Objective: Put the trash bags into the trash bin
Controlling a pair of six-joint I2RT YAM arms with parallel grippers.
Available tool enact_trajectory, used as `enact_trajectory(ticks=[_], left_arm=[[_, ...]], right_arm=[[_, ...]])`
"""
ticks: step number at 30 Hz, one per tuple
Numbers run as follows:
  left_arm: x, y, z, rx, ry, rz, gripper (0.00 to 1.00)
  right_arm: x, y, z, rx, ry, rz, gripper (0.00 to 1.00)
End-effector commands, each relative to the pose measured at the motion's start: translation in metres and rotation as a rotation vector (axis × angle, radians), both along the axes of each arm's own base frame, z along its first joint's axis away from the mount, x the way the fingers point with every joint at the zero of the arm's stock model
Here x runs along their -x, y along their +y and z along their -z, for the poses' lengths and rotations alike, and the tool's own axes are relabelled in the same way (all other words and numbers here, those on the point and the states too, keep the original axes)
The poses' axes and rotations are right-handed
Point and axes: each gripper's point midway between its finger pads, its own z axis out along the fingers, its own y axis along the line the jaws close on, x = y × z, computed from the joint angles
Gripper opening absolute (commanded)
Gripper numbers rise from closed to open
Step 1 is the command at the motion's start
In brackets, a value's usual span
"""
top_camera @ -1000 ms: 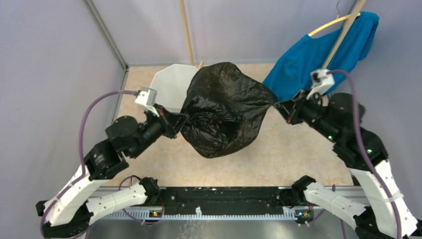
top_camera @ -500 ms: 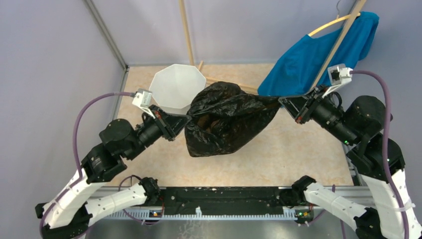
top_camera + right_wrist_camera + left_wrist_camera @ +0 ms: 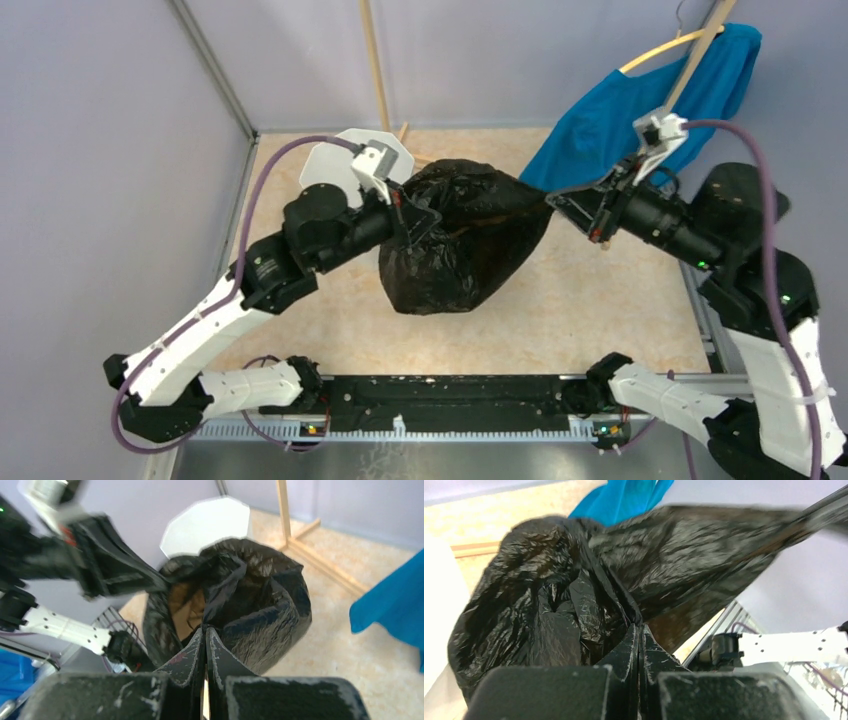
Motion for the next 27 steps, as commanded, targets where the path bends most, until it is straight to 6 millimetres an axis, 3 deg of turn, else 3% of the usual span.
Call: enact_trajectory(ticks=[1, 3, 6, 8, 14, 21, 24, 27], left_arm=[[-0.001, -0.009, -0.004, -0.027, -0.074, 0.049, 0.0], [-0.01, -0.004, 0.014, -0.07, -0.05, -0.009, 0.0], [-0.022, 0.01, 0.043, -0.123, 0.021, -0.118, 0.0], [-0.022, 0.019, 0.058, -0.119, 0.063, -0.163, 0.0], [-0.006, 0.033, 0.091, -0.065, 0.154, -0.181, 0.0], [0.005, 0.055, 0.141, -0.048, 0.293, -0.268, 0.0], [0.01, 0.056, 0.158, -0.039, 0.313, -0.258, 0.0], [0.012, 0.062, 0.172, -0.069, 0.32, -0.267, 0.0]], right_arm=[[0.03, -0.032, -0.063, -0.031, -0.188, 0.042, 0.0], [0.014, -0.052, -0.059, 0.006, -0.189, 0.184, 0.0], [-0.024, -0.085, -0.027, 0.093, -0.111, 0.451, 0.0], [-0.038, -0.086, -0.009, 0.131, -0.062, 0.503, 0.0], [-0.062, -0.044, 0.031, 0.151, 0.016, 0.378, 0.0], [-0.104, 0.014, 0.088, 0.165, 0.131, 0.252, 0.01], [-0.124, 0.023, 0.117, 0.249, 0.213, 0.26, 0.03], [-0.133, 0.02, 0.133, 0.36, 0.272, 0.277, 0.17]])
